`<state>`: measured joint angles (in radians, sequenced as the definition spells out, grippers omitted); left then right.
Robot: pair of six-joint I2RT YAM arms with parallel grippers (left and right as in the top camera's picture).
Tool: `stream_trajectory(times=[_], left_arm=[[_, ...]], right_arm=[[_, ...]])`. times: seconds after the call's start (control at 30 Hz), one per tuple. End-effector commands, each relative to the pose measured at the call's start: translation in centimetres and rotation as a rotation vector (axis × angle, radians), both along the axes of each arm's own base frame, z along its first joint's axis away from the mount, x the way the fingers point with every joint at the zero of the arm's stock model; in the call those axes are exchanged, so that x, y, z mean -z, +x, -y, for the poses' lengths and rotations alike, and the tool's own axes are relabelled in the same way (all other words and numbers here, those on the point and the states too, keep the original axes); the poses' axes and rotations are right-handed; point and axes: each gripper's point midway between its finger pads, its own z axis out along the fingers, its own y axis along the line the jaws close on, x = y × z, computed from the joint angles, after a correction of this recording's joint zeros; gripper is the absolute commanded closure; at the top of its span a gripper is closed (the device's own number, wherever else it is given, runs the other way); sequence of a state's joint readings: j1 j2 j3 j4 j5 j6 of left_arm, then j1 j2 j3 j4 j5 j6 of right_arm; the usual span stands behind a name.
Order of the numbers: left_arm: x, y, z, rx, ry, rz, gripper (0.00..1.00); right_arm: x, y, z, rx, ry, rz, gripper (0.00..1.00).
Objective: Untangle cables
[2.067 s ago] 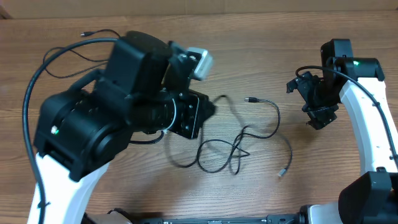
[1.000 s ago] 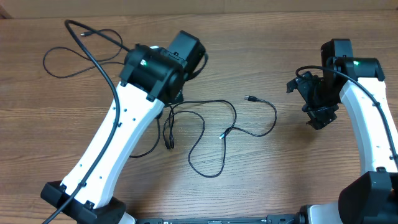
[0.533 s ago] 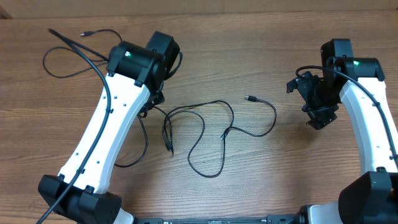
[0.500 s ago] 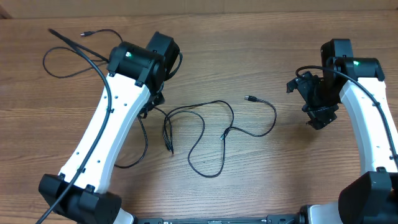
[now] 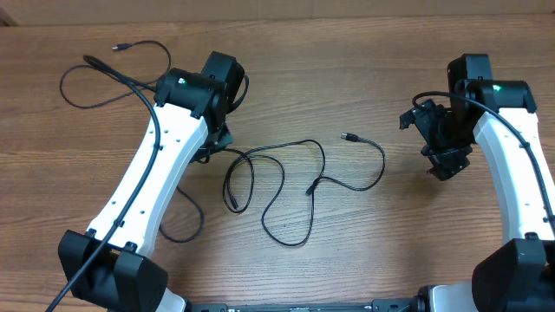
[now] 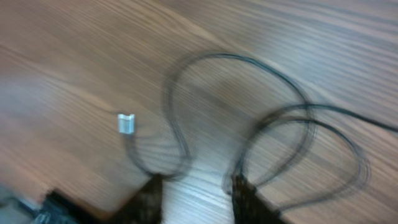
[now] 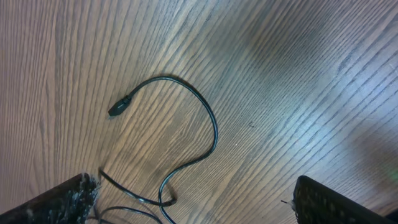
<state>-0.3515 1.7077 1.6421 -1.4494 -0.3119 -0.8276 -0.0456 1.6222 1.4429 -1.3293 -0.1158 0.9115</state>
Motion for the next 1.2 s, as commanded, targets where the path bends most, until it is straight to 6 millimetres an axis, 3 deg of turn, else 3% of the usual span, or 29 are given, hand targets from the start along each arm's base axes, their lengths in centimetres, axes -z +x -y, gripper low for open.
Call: stream_trajectory(times=[0.0,0.1,0.2,0.27,0.33,0.53,0.67,0.83,1.0,1.17], left_arm=[[0.9,0.0,4.6,0.247,-0.223,-0.067,0.54],[0.5,0.4,8.5,0.377,-0.418,-0.049,0.51],[0.4,0.7,10.6,0.410,-0.504,-0.026,0.51],[0.9,0.9,11.1,0.415,-0.494,-0.016,0.46],[2.0,0.9,11.6,0.406,-0.492,-0.012,0.40],[6.9,0.0,13.8,0.182,-0.530,-0.055,0.45],[10.2,0.7,15.6,0.206,-0.507,-0.034,0.42],[14.1,1.3,16.6,0.187,-0.460,-0.061,0.43],[17.7,0.8,16.2,0.157,-0.423,-0.136,0.48],[18.6,0.6,16.1,0.152,-0.410,-0.159,0.49]], right_arm=[[-0.7,0.4,0.1,-0.001,-0.004,0.026,0.00],[-0.7,0.3,0.1,-0.001,-0.004,0.026,0.00],[-0.7,0.3,0.1,-0.001,-0.004,0.026,0.00],[-0.7,0.3,0.1,-0.001,-0.004,0.026,0.00],[-0.7,0.3,0.1,-0.001,-0.004,0.026,0.00],[-0.7,0.3,0.1,-0.001,-0.004,0.026,0.00],[-0.7,0.3,0.1,-0.001,-0.004,0.026,0.00],[-0.7,0.4,0.1,-0.001,-0.004,0.026,0.00],[-0.7,0.3,0.1,-0.001,-0.004,0.026,0.00],[-0.7,0.3,0.1,-0.001,-0.004,0.026,0.00]])
